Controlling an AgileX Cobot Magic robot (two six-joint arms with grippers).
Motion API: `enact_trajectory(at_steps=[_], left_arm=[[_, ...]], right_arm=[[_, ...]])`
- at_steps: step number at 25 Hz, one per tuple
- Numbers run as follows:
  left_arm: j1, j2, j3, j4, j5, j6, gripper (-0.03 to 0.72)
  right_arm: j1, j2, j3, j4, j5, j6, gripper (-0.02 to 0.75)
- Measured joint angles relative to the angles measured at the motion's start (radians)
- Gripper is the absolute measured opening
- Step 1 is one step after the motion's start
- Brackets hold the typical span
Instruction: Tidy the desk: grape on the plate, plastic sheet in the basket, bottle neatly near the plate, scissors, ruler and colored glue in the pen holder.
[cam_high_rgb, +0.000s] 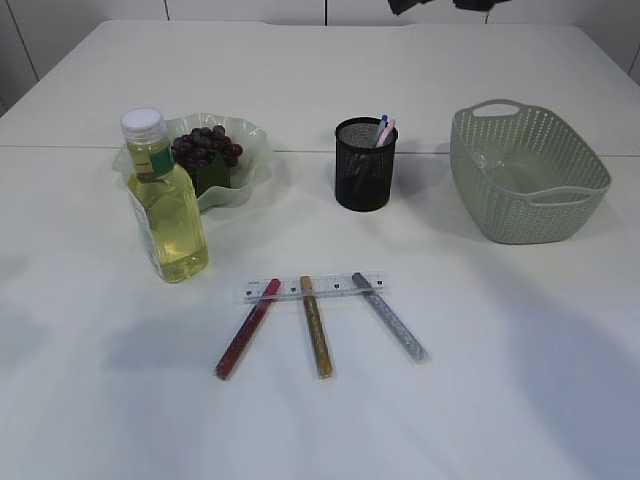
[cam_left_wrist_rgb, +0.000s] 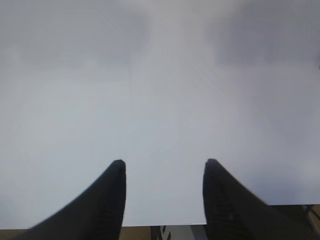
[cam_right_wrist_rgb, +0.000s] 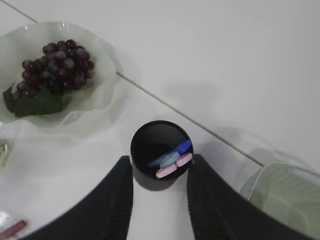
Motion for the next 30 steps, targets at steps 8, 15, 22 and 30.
enact_trajectory(at_steps=[8, 15, 22, 30], left_arm=[[0.000, 0.000, 0.000, 0.003, -0.032, 0.000, 0.363], [0.000, 0.000, 0.000, 0.005, -0.069, 0.000, 0.363], [0.000, 0.000, 0.000, 0.009, -0.132, 0.000, 0.362], [0.000, 0.000, 0.000, 0.009, -0.196, 0.000, 0.362]], right_arm=[[0.147, -0.042, 0.015, -0.085, 0.269, -0.056, 0.302], [0.254, -0.005, 0.073, -0.091, 0.343, -0.263, 0.303], [0.272, 0.115, 0.076, -0.128, 0.358, -0.421, 0.360], [0.272, 0.219, 0.076, -0.138, 0.333, -0.589, 0.391]])
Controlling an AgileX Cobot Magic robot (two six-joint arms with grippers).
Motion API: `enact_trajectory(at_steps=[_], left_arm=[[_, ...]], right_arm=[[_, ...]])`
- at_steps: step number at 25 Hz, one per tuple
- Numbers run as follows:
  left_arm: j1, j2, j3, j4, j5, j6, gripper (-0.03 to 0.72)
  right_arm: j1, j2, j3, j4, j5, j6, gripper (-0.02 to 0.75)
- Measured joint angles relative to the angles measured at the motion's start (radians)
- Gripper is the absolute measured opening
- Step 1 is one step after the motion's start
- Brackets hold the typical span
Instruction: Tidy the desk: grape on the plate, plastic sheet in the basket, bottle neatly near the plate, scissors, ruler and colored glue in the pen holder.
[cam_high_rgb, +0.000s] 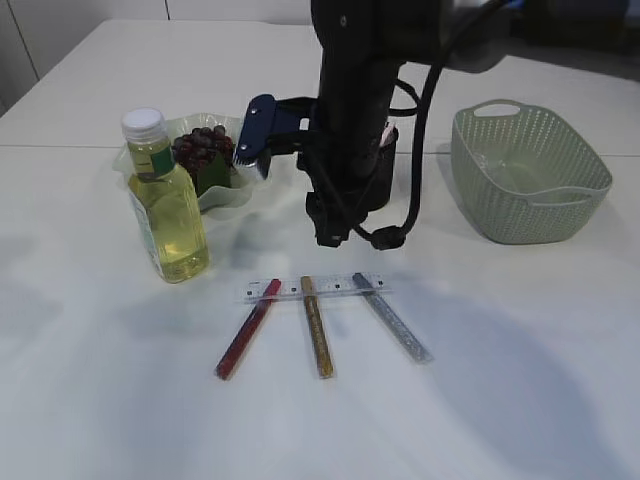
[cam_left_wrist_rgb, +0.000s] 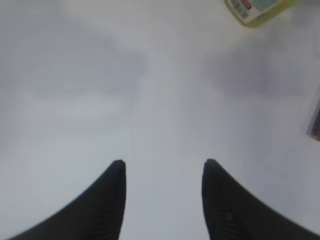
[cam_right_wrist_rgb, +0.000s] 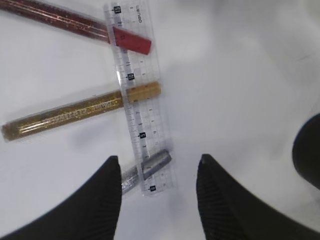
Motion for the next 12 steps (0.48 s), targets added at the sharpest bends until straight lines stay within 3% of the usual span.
enact_trajectory(at_steps=[12], left_arm=[[0.000, 0.000, 0.000, 0.006, -0.045, 0.000, 0.362]], right_arm=[[0.000, 0.121, 0.000, -0.024, -0.053, -0.024, 0.452]])
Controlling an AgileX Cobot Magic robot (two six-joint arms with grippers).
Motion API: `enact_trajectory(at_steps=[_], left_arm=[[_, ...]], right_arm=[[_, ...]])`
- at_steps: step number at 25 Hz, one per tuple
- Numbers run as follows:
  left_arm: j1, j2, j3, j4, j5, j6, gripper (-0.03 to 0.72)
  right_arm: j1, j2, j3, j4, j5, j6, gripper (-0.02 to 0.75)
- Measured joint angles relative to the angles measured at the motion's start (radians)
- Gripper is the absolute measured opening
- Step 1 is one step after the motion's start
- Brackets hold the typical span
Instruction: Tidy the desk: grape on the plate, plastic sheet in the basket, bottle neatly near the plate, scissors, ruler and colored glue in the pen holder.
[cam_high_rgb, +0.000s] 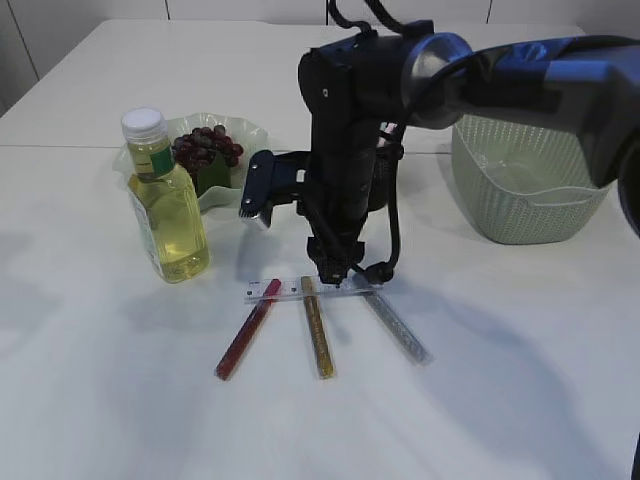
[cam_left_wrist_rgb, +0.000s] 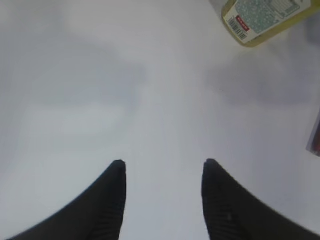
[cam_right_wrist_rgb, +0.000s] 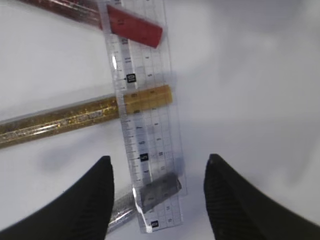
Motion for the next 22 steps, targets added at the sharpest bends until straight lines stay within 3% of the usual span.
enact_trajectory(at_steps=[22], left_arm=[[0.000, 0.000, 0.000, 0.008, -0.009, 0.000, 0.362]], right_arm=[[0.000, 0.083, 0.000, -0.011, -0.055, -0.016, 0.481]])
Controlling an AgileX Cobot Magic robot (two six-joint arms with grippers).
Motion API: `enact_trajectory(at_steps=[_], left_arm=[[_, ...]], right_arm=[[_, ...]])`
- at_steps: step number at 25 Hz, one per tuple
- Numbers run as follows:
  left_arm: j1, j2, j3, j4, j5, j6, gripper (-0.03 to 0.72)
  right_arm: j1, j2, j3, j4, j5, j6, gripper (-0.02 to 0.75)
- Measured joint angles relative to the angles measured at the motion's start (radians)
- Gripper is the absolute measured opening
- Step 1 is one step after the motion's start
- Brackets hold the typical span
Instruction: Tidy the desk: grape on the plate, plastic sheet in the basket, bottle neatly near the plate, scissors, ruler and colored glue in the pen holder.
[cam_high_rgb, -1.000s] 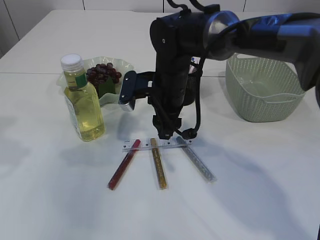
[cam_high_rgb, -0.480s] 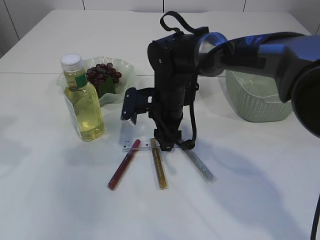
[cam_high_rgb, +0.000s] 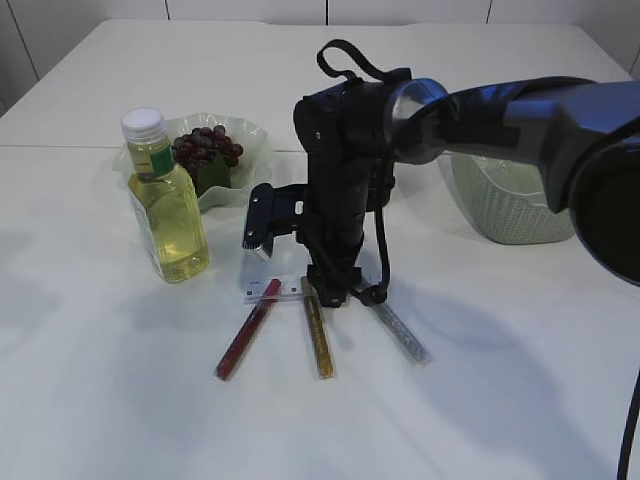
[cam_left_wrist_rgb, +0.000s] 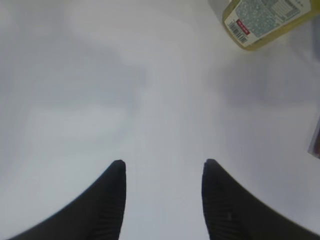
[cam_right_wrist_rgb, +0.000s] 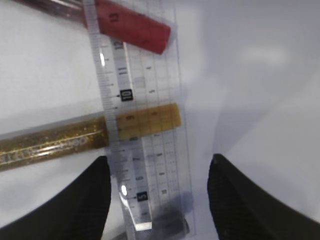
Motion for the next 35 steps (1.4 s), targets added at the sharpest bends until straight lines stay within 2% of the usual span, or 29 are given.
enact_trajectory(at_steps=[8, 21, 32, 35], left_arm=[[0.000, 0.000, 0.000, 0.000, -0.004, 0.002, 0.362], [0.000, 0.000, 0.000, 0.000, -0.011, 0.002, 0.362], [0.000, 0.000, 0.000, 0.000, -0.013, 0.002, 0.362], [0.000, 0.000, 0.000, 0.000, -0.013, 0.002, 0.362]], right_arm=[[0.000, 0.008, 0.000, 0.000, -0.002, -0.001, 0.475], [0.000, 0.011, 0.000, -0.010, -0.002, -0.001, 0.311], [0.000, 0.012, -0.009, -0.019, 0.022, -0.001, 0.301], [-0.011, 0.012, -0.033, 0.028, 0.043, -0.001, 0.301]])
